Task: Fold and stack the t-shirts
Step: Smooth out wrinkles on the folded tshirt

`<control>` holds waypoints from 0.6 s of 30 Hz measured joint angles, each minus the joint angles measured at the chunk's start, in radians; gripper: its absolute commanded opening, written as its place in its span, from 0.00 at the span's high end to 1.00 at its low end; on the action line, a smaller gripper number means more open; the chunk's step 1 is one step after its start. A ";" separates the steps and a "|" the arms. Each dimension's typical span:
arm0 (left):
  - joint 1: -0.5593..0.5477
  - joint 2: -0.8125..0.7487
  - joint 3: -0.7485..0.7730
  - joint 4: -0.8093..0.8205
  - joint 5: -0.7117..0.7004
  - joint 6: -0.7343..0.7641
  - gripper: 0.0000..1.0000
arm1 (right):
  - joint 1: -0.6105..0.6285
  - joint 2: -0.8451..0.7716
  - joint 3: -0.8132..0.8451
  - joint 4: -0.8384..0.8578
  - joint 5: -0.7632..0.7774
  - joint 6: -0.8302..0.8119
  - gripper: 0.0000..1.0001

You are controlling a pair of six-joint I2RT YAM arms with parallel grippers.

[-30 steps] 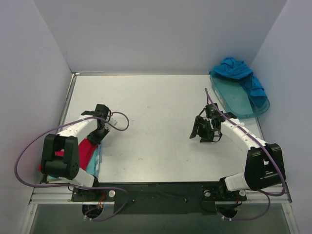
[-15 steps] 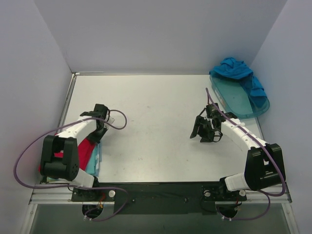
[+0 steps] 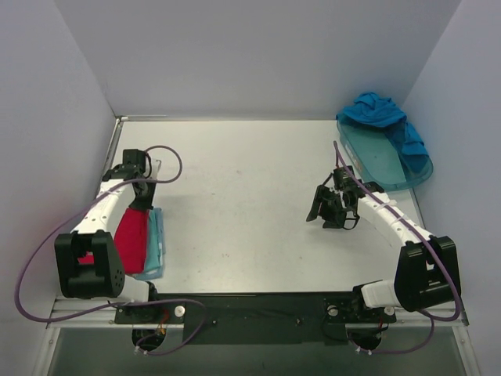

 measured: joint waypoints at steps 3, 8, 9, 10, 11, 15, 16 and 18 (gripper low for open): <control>0.000 0.016 0.019 0.001 0.019 -0.013 1.00 | 0.000 0.000 0.000 0.000 0.000 0.000 0.47; 0.007 0.109 0.021 0.018 0.043 -0.021 1.00 | 0.000 -0.008 -0.006 -0.003 0.000 0.001 0.47; 0.013 0.136 0.021 0.024 0.048 -0.024 1.00 | 0.000 -0.012 -0.007 -0.006 0.000 0.001 0.47; 0.020 0.163 0.021 0.031 0.051 -0.026 1.00 | -0.001 -0.016 -0.008 -0.008 0.001 0.001 0.47; 0.027 0.186 0.021 0.036 0.054 -0.027 0.91 | -0.001 -0.021 -0.008 -0.011 0.002 0.001 0.47; 0.047 0.219 0.021 0.050 0.071 -0.032 0.53 | -0.002 -0.043 -0.008 -0.019 0.009 0.000 0.47; 0.048 0.216 0.021 0.052 0.079 -0.032 0.48 | -0.003 -0.049 -0.008 -0.021 0.011 0.000 0.46; 0.048 0.208 0.021 0.053 0.106 -0.026 0.38 | -0.008 -0.062 -0.008 -0.023 0.018 0.000 0.46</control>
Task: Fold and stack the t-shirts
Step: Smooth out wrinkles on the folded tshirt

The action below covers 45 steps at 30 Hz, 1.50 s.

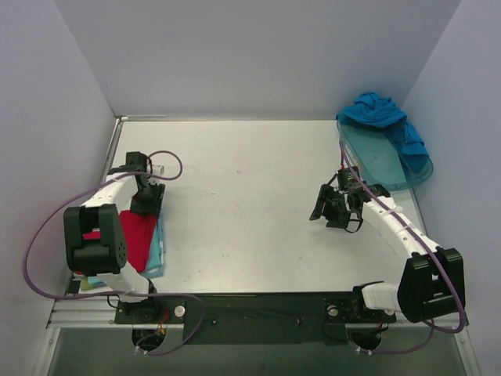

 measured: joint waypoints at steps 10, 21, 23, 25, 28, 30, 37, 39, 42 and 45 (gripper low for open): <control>-0.004 -0.384 0.017 -0.008 0.226 0.087 0.11 | -0.066 -0.165 -0.063 0.031 0.065 -0.042 0.44; -0.025 -1.064 -0.396 0.176 0.329 0.204 0.09 | -0.104 -0.549 -0.335 0.222 0.193 -0.105 0.42; -0.026 -1.191 -0.523 0.220 0.327 0.198 0.09 | -0.104 -0.622 -0.389 0.251 0.224 -0.109 0.41; -0.027 -1.294 -0.616 0.245 0.326 0.185 0.09 | -0.104 -0.697 -0.452 0.293 0.253 -0.112 0.42; -0.027 -1.416 -0.713 0.290 0.314 0.162 0.08 | -0.104 -0.780 -0.526 0.329 0.290 -0.113 0.41; -0.027 -1.459 -0.750 0.323 0.303 0.148 0.08 | -0.104 -0.816 -0.558 0.349 0.316 -0.117 0.41; -0.027 -1.326 -0.806 0.525 0.234 0.094 0.07 | -0.104 -0.905 -0.623 0.399 0.351 -0.131 0.41; -0.027 -1.230 -0.806 0.568 0.233 0.052 0.07 | -0.104 -0.922 -0.629 0.407 0.356 -0.132 0.41; -0.027 -1.157 -0.811 0.603 0.257 -0.004 0.06 | -0.104 -0.936 -0.630 0.417 0.362 -0.131 0.41; -0.027 -1.178 -0.840 0.644 0.259 -0.046 0.05 | -0.104 -0.937 -0.630 0.423 0.368 -0.131 0.41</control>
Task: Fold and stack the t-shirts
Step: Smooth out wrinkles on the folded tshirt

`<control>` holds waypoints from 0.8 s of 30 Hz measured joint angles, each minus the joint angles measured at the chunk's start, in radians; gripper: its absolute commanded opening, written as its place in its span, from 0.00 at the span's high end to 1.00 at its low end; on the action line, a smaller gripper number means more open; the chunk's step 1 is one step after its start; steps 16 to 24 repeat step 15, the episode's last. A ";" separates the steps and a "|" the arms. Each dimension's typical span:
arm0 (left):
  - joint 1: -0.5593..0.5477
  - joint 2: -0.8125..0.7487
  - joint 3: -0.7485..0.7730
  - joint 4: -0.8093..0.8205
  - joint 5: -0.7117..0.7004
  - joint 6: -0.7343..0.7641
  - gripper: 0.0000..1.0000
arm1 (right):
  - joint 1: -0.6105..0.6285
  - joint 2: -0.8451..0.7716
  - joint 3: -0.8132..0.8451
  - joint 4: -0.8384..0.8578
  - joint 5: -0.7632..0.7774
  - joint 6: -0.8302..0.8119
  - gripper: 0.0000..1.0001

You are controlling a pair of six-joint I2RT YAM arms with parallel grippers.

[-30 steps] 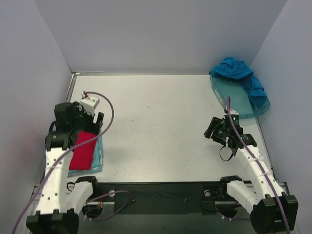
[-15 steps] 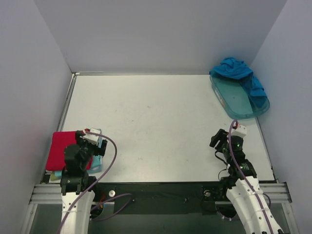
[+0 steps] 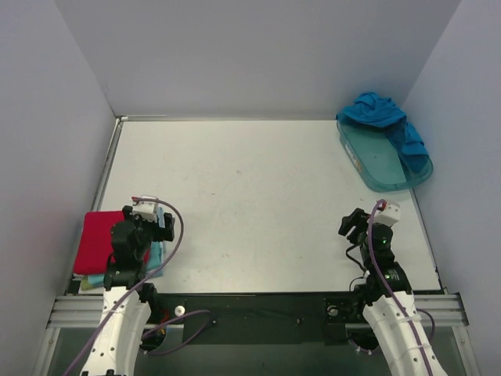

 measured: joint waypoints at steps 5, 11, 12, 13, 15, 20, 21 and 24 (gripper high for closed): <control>0.000 -0.091 -0.057 0.048 -0.058 -0.089 0.05 | 0.000 0.016 0.000 0.006 0.003 0.000 0.41; 0.000 -0.162 -0.114 0.062 -0.142 -0.136 0.05 | 0.000 0.051 0.000 0.006 0.004 -0.001 0.41; 0.000 -0.168 -0.119 0.063 -0.145 -0.134 0.05 | 0.000 0.055 0.000 0.006 0.004 -0.001 0.40; 0.000 -0.171 -0.122 0.064 -0.145 -0.132 0.05 | 0.000 0.058 0.000 0.006 0.004 -0.001 0.40; 0.000 -0.170 -0.123 0.071 -0.140 -0.124 0.03 | 0.000 0.059 0.000 0.006 0.003 -0.001 0.41; 0.000 -0.170 -0.123 0.071 -0.140 -0.124 0.03 | 0.000 0.059 0.000 0.006 0.003 -0.001 0.41; 0.000 -0.170 -0.123 0.071 -0.140 -0.124 0.03 | 0.000 0.059 0.000 0.006 0.003 -0.001 0.41; 0.000 -0.170 -0.123 0.071 -0.140 -0.124 0.03 | 0.000 0.059 0.000 0.006 0.003 -0.001 0.41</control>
